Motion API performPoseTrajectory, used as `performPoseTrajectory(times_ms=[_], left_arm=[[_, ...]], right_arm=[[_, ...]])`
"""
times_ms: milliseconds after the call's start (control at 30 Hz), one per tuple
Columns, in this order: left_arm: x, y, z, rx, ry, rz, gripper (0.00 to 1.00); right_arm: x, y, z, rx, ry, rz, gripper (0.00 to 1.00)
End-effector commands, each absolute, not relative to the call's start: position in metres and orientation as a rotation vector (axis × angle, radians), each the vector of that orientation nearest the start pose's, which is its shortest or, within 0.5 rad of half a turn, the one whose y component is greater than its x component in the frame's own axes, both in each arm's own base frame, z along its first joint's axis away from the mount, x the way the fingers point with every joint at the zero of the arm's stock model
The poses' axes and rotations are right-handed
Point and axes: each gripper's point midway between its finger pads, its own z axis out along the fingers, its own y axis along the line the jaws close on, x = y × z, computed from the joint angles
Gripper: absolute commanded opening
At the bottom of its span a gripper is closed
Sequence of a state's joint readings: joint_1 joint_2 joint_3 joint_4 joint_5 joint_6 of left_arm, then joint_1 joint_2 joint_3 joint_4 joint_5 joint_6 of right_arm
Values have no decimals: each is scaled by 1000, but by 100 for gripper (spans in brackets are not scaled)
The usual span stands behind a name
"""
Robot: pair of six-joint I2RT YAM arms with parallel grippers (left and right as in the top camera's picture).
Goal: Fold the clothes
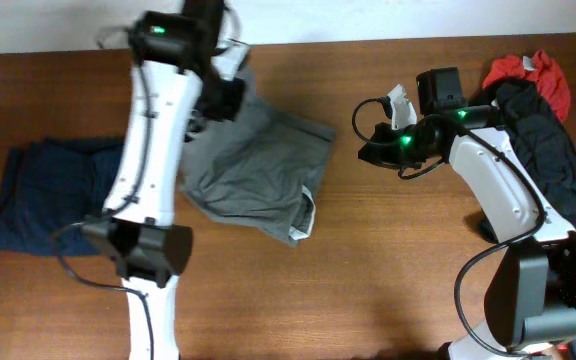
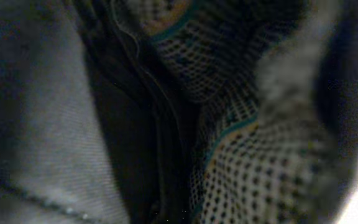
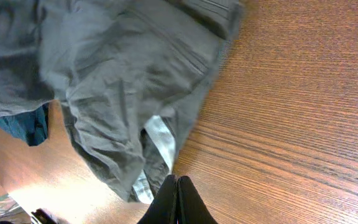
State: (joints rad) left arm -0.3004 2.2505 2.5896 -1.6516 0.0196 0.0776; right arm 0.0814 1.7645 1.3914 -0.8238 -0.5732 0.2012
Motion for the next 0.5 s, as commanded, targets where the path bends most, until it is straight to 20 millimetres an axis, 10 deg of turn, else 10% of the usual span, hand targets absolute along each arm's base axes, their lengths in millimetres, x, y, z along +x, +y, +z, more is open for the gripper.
performPoseTrajectory(times_ms=[0,267,467], left_arm=[[437,-156,201,471,2885,-39,1],[418,-211,170,485,2962,-73,1],[412,-235,157,402,2990,-87,0]], right_arm=[[394,121,143,0,2712,845,4],[393,31,112,474,2807,220,4],[390,7,110,628,2800,225,5]])
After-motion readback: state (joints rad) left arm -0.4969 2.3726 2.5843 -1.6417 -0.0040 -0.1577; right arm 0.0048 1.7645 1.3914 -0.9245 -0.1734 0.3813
